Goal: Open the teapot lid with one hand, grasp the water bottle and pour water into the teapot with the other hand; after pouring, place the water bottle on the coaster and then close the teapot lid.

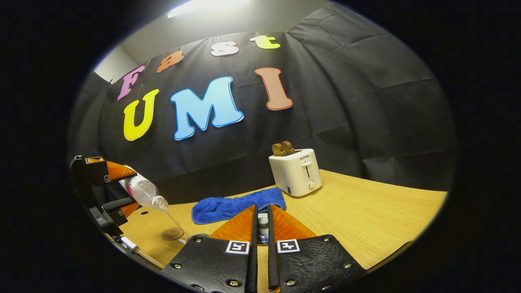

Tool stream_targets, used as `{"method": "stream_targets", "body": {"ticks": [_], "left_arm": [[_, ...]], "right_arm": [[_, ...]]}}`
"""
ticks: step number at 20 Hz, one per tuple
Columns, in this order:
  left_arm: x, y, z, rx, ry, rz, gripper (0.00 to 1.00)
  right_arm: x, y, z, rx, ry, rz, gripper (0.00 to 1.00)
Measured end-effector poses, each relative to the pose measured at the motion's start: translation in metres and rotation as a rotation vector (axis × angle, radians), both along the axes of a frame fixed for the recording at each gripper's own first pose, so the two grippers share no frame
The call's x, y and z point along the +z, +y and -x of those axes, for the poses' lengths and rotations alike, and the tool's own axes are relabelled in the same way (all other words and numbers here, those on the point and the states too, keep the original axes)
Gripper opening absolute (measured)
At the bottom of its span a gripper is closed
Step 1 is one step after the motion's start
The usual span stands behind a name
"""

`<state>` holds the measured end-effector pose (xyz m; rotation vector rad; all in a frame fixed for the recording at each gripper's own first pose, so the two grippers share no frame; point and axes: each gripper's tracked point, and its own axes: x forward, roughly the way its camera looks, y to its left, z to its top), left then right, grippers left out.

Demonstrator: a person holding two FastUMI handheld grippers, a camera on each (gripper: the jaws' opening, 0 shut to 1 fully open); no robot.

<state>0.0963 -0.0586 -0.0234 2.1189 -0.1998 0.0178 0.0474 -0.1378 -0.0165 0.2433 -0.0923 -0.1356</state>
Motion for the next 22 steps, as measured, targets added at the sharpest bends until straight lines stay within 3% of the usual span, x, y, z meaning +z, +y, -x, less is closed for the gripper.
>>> {"method": "stream_targets", "body": {"ticks": [22], "left_arm": [[0.008,-0.015,0.001,-0.022,-0.017,-0.168,0.87]], "right_arm": [[0.002,0.001,0.002,0.024,-0.01,-0.032,0.1]]}}
